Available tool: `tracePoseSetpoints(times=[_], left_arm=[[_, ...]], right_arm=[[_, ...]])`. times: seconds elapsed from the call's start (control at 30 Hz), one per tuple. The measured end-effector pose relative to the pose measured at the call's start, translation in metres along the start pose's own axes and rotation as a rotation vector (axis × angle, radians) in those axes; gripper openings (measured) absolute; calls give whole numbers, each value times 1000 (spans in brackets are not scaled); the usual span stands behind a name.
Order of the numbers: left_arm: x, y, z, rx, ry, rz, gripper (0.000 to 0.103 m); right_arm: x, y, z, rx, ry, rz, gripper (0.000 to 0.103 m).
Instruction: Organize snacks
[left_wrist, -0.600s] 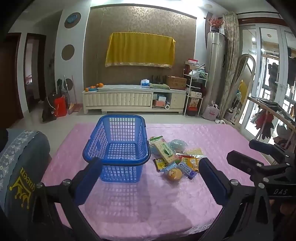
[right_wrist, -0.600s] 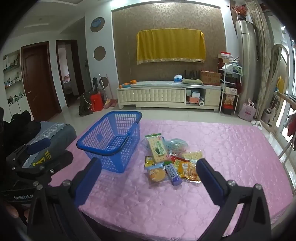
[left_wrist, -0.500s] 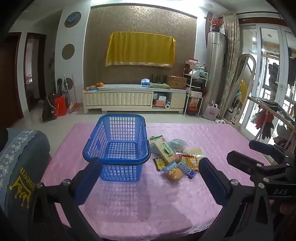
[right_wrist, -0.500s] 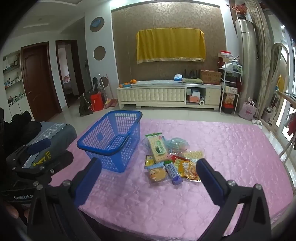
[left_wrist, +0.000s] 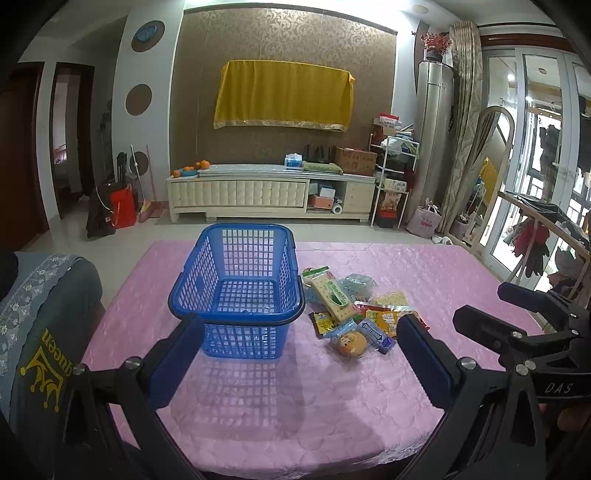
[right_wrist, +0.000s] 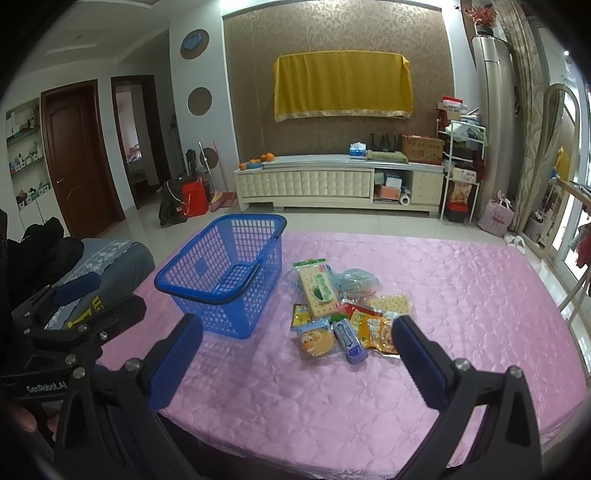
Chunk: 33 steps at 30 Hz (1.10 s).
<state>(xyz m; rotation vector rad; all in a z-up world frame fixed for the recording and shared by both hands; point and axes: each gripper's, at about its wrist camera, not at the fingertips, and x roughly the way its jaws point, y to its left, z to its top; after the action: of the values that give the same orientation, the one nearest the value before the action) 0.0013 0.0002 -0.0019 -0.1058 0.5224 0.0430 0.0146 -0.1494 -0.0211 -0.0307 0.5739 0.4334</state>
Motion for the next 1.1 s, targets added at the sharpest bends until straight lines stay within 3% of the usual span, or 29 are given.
tracePoseSetpoints(times=[1.1], left_arm=[[0, 5, 2, -7, 13, -4, 103]], right_arm=[[5, 3, -1, 8, 25, 20, 103]])
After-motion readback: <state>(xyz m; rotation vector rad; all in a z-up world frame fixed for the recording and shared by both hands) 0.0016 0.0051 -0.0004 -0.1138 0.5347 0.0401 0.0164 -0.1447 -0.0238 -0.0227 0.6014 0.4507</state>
